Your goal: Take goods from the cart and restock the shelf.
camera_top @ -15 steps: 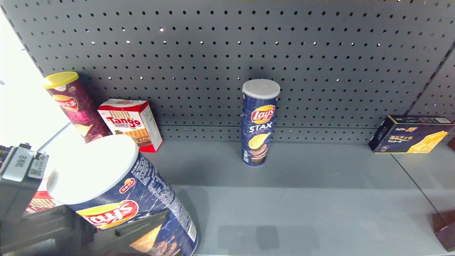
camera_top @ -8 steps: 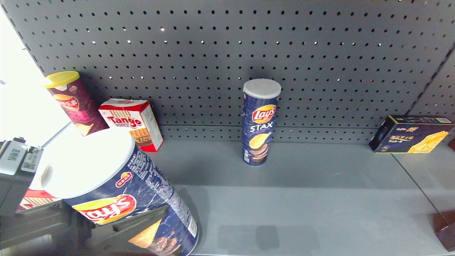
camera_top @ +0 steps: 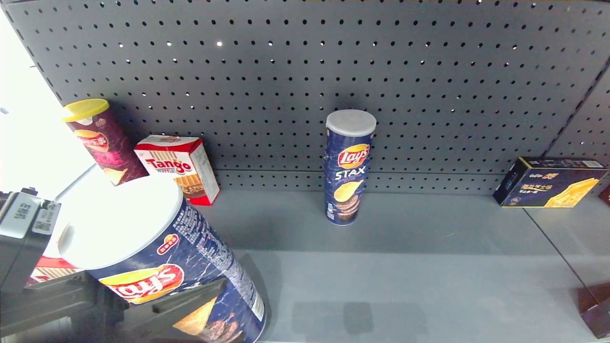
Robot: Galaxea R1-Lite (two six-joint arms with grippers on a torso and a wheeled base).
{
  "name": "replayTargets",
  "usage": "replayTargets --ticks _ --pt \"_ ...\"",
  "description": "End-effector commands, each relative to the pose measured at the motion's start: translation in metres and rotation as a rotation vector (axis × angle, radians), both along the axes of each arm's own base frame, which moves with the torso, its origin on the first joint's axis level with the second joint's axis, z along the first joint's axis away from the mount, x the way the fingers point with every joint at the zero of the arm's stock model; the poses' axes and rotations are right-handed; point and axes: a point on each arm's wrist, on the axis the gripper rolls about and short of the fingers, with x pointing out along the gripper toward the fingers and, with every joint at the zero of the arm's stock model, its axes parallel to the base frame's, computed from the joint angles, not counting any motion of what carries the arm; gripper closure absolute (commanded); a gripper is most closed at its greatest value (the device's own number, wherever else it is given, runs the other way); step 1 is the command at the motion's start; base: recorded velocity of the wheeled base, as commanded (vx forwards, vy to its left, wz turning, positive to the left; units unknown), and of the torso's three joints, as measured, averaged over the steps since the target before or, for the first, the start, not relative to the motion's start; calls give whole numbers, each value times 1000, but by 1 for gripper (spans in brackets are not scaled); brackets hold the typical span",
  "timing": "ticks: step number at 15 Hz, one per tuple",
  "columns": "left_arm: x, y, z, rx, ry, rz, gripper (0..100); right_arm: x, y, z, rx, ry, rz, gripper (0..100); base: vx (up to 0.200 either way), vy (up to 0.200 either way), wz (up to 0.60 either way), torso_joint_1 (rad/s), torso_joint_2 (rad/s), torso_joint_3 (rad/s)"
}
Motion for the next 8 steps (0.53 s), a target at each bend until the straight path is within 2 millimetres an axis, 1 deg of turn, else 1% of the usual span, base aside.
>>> replayTargets --ticks 1,6,7,8 --pt "0 0 -1 2 3 1 100 0 0 0 0 1 0 0 0 0 0 0 0 0" --pt "0 0 -1 2 3 1 100 0 0 1 -17 2 0 0 0 0 0 0 0 0" --pt "0 0 -1 1 2 1 100 -1 0 5 -23 -12 -11 0 0 0 0 0 0 0" --pt "1 0 1 -2 -2 1 100 -5 0 49 -4 -85 -5 0 0 0 0 0 0 0"
